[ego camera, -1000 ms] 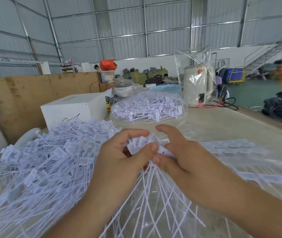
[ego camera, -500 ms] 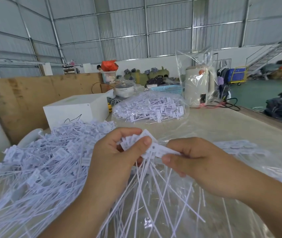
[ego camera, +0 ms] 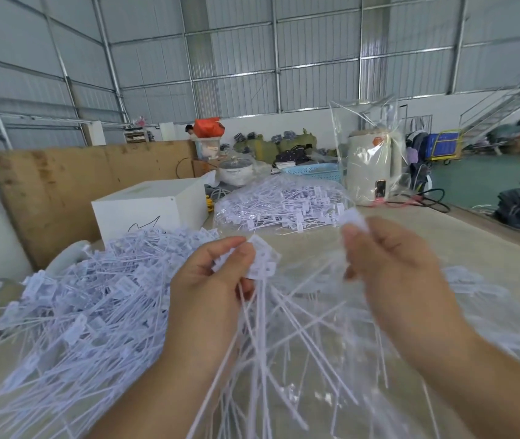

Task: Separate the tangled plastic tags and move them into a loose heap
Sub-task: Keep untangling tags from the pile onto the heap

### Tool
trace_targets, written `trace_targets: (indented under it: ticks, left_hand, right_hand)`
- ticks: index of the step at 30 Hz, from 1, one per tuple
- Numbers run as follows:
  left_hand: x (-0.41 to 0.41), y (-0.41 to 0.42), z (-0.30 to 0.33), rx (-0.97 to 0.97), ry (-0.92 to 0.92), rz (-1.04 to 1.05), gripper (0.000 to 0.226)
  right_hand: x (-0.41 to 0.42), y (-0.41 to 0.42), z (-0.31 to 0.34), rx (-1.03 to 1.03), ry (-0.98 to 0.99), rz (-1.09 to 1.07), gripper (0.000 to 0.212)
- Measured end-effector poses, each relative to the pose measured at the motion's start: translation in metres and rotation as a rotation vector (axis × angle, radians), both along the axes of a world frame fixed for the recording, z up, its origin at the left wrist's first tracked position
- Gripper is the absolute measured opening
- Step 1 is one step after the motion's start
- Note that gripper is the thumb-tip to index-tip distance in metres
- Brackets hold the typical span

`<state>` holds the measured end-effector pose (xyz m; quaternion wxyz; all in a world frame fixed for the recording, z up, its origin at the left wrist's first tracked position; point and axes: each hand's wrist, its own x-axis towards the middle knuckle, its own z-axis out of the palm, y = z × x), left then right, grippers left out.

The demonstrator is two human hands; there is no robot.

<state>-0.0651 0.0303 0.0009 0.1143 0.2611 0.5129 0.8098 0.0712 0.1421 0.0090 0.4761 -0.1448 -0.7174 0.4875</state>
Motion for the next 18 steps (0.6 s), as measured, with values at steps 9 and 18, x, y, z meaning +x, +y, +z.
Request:
trace_targets:
  ticks: [9,18]
  left_hand:
    - [0.014,0.002,0.001,-0.114,0.300,-0.004,0.018]
    - [0.014,0.001,-0.006,-0.170,0.423,-0.129,0.023]
  right_hand:
    - [-0.001,0.008,-0.014,0.233,-0.324,0.345,0.030]
    - [0.001,0.007,-0.011,0.172,-0.373,0.427,0.017]
